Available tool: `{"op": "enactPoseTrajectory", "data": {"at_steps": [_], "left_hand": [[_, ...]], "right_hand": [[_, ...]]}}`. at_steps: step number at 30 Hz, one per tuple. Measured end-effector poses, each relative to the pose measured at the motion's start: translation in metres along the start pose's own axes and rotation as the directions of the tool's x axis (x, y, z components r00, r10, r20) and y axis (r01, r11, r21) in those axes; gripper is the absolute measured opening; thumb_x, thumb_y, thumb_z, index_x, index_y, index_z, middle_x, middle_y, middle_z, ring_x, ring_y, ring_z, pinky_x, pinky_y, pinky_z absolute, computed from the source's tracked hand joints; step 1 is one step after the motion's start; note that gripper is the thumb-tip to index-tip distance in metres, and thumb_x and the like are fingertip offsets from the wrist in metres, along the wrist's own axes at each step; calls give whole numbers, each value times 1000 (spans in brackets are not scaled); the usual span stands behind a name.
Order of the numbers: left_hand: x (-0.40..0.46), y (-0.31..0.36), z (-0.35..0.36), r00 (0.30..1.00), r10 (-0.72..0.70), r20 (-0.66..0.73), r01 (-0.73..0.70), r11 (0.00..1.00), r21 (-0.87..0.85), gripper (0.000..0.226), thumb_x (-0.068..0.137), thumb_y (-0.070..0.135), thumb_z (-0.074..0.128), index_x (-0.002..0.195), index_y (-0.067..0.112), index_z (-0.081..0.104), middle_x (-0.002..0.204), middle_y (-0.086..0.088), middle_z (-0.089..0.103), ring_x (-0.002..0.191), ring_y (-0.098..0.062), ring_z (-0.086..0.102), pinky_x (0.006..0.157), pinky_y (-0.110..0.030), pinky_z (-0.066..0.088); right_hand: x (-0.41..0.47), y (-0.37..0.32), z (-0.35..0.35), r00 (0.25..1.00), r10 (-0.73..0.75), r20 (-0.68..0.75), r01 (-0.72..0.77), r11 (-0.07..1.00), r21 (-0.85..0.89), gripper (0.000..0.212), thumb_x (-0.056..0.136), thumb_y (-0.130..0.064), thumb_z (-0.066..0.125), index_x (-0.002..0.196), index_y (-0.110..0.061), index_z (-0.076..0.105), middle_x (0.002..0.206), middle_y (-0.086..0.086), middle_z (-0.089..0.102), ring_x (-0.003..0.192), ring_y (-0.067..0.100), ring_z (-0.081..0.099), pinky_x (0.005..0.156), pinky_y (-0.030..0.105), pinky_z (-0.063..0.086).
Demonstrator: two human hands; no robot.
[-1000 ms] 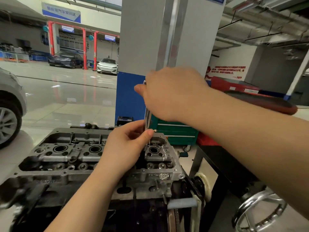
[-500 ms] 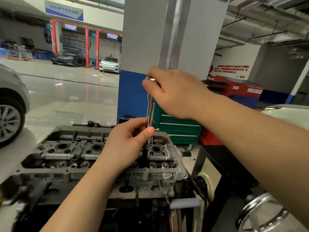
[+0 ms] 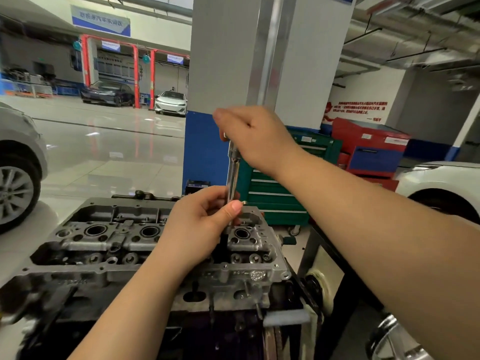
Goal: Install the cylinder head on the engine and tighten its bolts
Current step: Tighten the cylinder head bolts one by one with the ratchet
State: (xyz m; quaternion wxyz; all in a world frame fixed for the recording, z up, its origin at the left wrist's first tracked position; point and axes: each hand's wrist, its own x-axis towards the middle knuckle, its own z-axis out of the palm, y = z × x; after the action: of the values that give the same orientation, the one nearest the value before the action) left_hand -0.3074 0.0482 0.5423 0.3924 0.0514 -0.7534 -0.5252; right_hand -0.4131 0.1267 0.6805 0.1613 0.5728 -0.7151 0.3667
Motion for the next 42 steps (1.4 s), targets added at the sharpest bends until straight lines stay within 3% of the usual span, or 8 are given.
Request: {"op": "enactPoseTrajectory", "data": {"at_steps": [4, 9, 22, 26, 30, 36, 39, 42], "left_hand": [[-4, -2, -1, 999, -1, -42, -1, 999, -46, 15, 96, 22, 76, 101, 36, 79, 91, 11, 80, 79, -5, 73, 70, -14, 53], [-4, -4, -2, 995, -7, -103, 9, 1000, 13, 18, 89, 29, 83, 100, 42, 77, 94, 14, 79, 89, -14, 74, 84, -29, 60], [-2, -2, -3, 998, 30, 55, -38, 987, 157, 18, 97, 33, 73, 110, 45, 73, 94, 17, 76, 85, -7, 72, 75, -13, 52], [-1, -3, -3, 997, 31, 78, -50, 966, 254, 33, 94, 22, 76, 114, 48, 68, 100, 25, 75, 95, -2, 70, 88, -21, 52], [0, -6, -3, 996, 50, 70, -65, 968, 241, 36, 95, 17, 75, 117, 45, 67, 102, 26, 75, 95, 3, 71, 92, -26, 55], [-2, 9, -3, 980, 182, -86, -172, 979, 109, 51, 93, 25, 66, 104, 75, 60, 100, 26, 75, 90, -3, 74, 79, -11, 54], [0, 13, -19, 977, 185, -103, -180, 982, 63, 48, 92, 23, 67, 105, 69, 65, 101, 17, 77, 89, -9, 76, 80, -16, 58], [2, 9, -45, 988, 129, -80, -131, 991, -13, 42, 96, 5, 72, 117, 42, 72, 103, 5, 80, 89, -16, 78, 83, -26, 63]], "right_hand": [[3, -18, -1, 1000, -5, -29, -7, 912, -411, 55, 100, -44, 36, 55, -16, 49, 58, 0, 58, 58, 20, 50, 54, 31, 25], [3, -18, -6, 997, 74, -37, -82, 921, -381, 54, 102, -42, 40, 54, -16, 45, 60, 7, 52, 59, 28, 48, 53, 31, 25], [-1, 0, -9, 998, 28, -52, -42, 960, -276, 59, 100, -50, 48, 53, -16, 36, 48, 0, 40, 50, 18, 35, 54, 36, 29], [-3, 11, -16, 1000, 9, 4, -8, 987, -158, 55, 100, -53, 57, 63, -12, 53, 55, -1, 49, 58, 17, 46, 61, 41, 41], [2, 6, -16, 998, -3, 65, 18, 975, -221, 53, 99, -50, 57, 68, -7, 59, 62, 9, 53, 60, 19, 46, 59, 36, 36], [17, -21, -24, 991, -101, -87, 69, 945, -319, 54, 95, -49, 53, 65, -4, 55, 67, 22, 54, 58, 20, 39, 58, 45, 37], [23, -39, -28, 986, -151, -66, 116, 919, -376, 59, 95, -63, 48, 69, -10, 51, 62, 8, 40, 57, 17, 32, 55, 39, 26], [26, -48, -25, 988, -150, 48, 157, 917, -367, 61, 97, -66, 46, 78, -9, 53, 67, 1, 38, 58, 14, 33, 56, 37, 25]]}}
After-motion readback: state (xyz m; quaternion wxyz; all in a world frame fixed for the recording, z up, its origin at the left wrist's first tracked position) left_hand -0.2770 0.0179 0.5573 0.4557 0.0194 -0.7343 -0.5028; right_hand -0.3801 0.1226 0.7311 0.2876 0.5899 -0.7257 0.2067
